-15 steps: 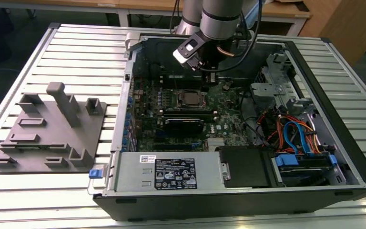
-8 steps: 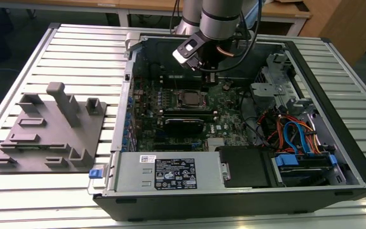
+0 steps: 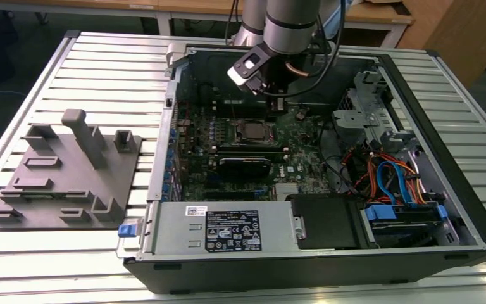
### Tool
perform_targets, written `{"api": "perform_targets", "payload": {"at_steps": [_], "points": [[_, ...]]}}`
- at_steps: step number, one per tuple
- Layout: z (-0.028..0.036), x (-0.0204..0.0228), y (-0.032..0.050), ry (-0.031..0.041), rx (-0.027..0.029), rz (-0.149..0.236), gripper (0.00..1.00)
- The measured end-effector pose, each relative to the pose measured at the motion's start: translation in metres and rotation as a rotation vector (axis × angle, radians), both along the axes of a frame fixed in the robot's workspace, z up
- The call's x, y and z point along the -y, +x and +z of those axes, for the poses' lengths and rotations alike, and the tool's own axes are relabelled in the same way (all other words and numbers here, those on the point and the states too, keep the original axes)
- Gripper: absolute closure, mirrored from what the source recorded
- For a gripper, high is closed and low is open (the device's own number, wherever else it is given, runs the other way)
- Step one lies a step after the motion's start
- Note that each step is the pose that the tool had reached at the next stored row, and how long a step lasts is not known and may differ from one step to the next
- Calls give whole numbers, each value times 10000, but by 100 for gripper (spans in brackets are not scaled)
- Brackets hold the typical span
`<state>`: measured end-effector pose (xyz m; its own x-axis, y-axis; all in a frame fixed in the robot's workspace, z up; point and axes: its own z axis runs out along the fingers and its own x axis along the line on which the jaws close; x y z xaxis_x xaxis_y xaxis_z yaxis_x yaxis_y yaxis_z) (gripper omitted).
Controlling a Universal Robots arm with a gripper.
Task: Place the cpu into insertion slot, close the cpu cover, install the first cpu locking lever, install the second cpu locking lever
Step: 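Close the cpu cover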
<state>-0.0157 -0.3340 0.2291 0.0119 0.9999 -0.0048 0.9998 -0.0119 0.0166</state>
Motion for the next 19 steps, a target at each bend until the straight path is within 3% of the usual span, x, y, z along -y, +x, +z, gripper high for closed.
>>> {"api": "perform_targets", "payload": {"at_steps": [9, 19], "points": [[-64, 0, -282, 1, 1, 32, 90], [-71, 0, -302, 0, 0, 34, 90]]}}
